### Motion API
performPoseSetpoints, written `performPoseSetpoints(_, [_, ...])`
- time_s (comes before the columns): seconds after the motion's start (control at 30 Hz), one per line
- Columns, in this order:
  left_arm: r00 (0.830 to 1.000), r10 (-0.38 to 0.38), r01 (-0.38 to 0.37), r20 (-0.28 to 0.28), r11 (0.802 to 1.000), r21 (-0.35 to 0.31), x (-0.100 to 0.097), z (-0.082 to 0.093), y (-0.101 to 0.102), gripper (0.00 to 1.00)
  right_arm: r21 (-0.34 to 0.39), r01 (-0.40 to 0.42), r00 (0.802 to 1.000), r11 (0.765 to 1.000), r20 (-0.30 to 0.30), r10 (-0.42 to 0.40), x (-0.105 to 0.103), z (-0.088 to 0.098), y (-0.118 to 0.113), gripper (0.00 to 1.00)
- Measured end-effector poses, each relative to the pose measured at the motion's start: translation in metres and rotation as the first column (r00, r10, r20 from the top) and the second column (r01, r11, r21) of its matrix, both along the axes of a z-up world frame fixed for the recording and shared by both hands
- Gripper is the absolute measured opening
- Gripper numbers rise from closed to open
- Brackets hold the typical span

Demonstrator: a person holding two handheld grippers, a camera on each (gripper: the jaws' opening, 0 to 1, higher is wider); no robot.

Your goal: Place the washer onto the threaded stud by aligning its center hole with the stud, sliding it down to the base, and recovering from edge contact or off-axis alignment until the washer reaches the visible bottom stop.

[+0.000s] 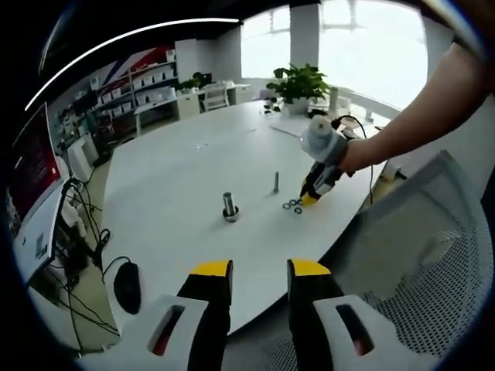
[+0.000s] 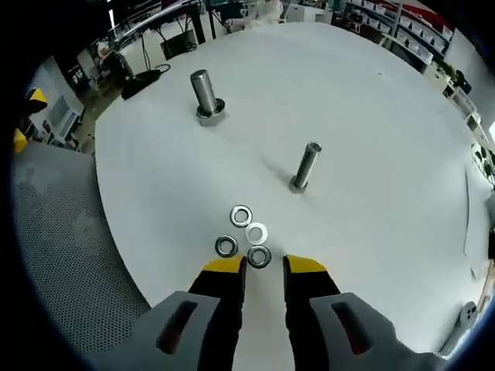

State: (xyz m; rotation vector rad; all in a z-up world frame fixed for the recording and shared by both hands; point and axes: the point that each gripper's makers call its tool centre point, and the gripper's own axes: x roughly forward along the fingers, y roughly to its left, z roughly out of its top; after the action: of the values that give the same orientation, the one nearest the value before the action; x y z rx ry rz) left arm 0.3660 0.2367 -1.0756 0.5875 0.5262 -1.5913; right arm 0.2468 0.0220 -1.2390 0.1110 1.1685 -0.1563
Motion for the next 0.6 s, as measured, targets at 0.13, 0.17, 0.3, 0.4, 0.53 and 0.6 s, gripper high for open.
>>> performPoseSetpoints(0.13, [1.000, -0.002, 0.002, -0.003, 1.000, -0.007, 0.0000, 0.0011, -0.0012, 0.25, -0.033, -0.126, 0.992, 0.991, -0.029, 0.125, 0.0025, -0.0019, 0.0022, 0.16])
performPoseSetpoints(0.17, [1.000, -0.004, 0.004, -0.004, 1.000, -0.002, -0.0003, 0.0000, -0.0007, 0.25, -0.048, -0.147, 0.989, 0.988, -0.038, 0.145, 0.0013, -0.0009, 0.0039, 0.16])
performPoseSetpoints(0.3, [1.000, -0.009, 0.009, 0.000, 1.000, 0.001, -0.0010, -0.0002, -0.0011, 0.25, -0.023, -0.169, 0.984, 0.985, -0.050, 0.168, 0.0031, -0.0021, 0.0013, 0.16])
performPoseSetpoints(0.4, [1.000, -0.008, 0.008, 0.000, 1.000, 0.006, -0.0009, -0.0011, -0.0012, 0.25, -0.012, -0.214, 0.975, 0.977, -0.067, 0.213, 0.0024, -0.0004, 0.0030, 0.18])
performPoseSetpoints(0.53, [1.000, -0.008, 0.008, -0.003, 1.000, 0.003, -0.0025, -0.0004, -0.0022, 0.25, -0.004, -0.246, 0.965, 0.969, -0.097, 0.244, 0.0030, -0.0008, 0.0048, 0.19])
performPoseSetpoints(0.6, [1.000, -0.008, 0.008, -0.002, 1.000, 0.005, -0.0027, -0.0012, -0.0023, 0.25, -0.008, -0.270, 0.957, 0.963, -0.113, 0.267, 0.0022, -0.0008, 0.0065, 0.19])
